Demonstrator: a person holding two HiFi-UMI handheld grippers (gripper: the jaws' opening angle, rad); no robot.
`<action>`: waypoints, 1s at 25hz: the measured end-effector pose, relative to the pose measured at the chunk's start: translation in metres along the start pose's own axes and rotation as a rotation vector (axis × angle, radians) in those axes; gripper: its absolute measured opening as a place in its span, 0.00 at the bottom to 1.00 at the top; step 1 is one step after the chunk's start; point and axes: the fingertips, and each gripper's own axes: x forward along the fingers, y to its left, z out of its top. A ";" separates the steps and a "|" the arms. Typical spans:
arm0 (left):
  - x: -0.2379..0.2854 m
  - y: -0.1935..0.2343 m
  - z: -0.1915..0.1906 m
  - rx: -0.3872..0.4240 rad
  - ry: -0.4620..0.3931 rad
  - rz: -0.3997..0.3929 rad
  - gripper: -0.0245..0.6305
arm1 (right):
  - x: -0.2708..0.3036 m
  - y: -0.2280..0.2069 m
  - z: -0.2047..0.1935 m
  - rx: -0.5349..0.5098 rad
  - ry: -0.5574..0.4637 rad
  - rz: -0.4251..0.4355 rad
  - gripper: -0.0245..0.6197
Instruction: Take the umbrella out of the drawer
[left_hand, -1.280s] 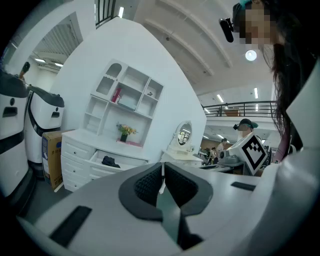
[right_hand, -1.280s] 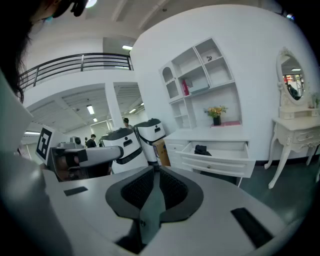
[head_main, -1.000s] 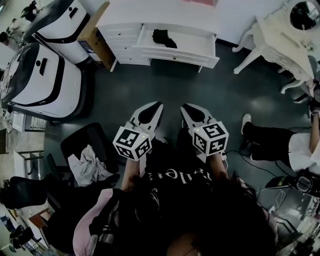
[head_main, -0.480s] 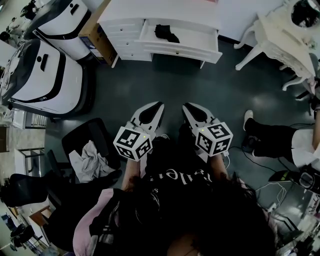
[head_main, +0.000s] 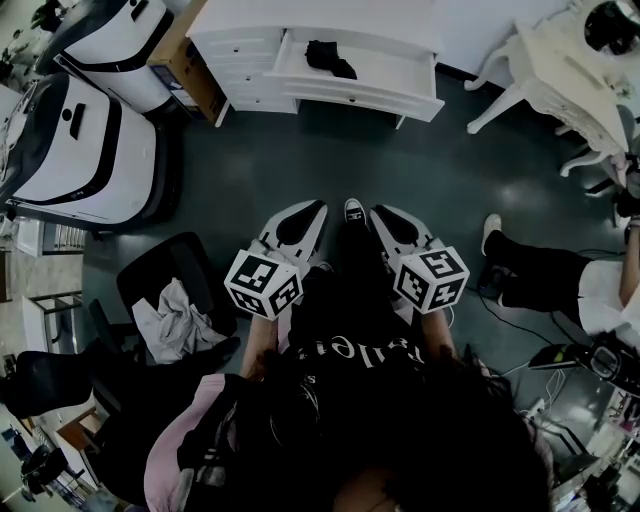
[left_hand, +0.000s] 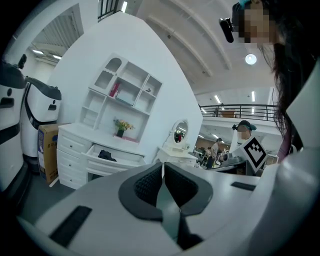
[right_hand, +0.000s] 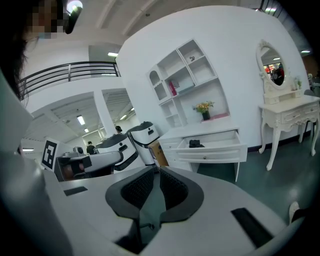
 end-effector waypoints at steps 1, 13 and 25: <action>0.002 0.003 0.001 0.001 0.002 -0.001 0.08 | 0.006 0.001 0.002 -0.001 0.002 0.009 0.15; 0.066 0.092 0.026 -0.008 0.022 0.076 0.08 | 0.113 -0.037 0.044 -0.017 0.059 0.092 0.15; 0.187 0.179 0.098 -0.008 0.003 0.169 0.08 | 0.226 -0.128 0.142 -0.062 0.117 0.166 0.15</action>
